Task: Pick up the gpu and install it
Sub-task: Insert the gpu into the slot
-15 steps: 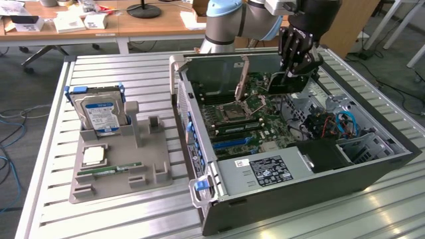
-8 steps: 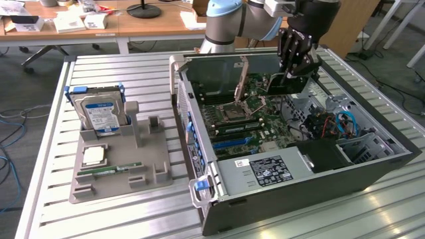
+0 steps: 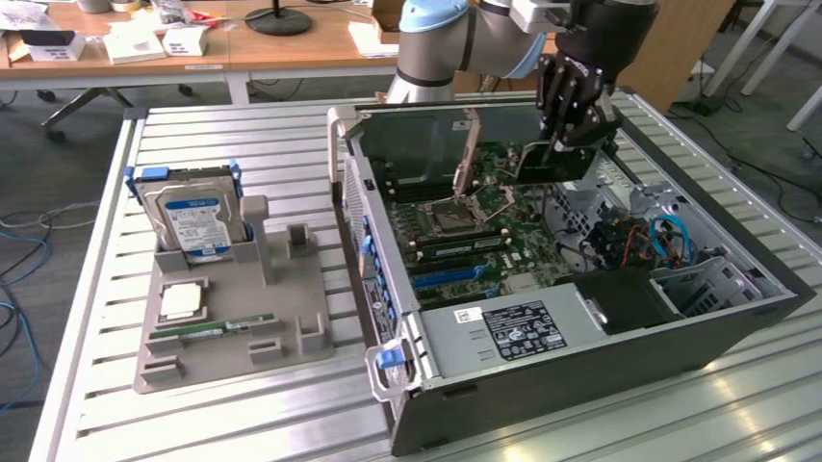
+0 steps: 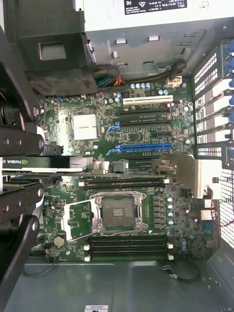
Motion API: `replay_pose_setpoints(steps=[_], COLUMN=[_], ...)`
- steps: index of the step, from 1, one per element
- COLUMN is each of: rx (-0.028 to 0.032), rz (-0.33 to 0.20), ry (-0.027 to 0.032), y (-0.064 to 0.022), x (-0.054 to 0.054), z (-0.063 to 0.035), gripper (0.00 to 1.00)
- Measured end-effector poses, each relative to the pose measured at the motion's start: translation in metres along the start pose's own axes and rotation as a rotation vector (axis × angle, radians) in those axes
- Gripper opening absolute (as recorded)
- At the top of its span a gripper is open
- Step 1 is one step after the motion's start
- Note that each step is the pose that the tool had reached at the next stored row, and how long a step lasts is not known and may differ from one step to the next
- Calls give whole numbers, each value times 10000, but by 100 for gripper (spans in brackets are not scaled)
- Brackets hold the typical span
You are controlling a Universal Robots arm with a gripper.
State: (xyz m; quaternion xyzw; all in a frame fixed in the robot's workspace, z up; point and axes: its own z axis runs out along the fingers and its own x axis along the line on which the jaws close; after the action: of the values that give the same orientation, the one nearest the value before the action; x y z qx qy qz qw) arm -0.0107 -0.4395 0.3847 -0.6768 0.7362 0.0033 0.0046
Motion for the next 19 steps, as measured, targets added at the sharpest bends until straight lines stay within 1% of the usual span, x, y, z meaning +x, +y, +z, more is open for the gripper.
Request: replay_pose_setpoints(steps=[19], rx=[1], rz=[-2], ry=[-1], y=[206], x=[17], z=[1], gripper=[26])
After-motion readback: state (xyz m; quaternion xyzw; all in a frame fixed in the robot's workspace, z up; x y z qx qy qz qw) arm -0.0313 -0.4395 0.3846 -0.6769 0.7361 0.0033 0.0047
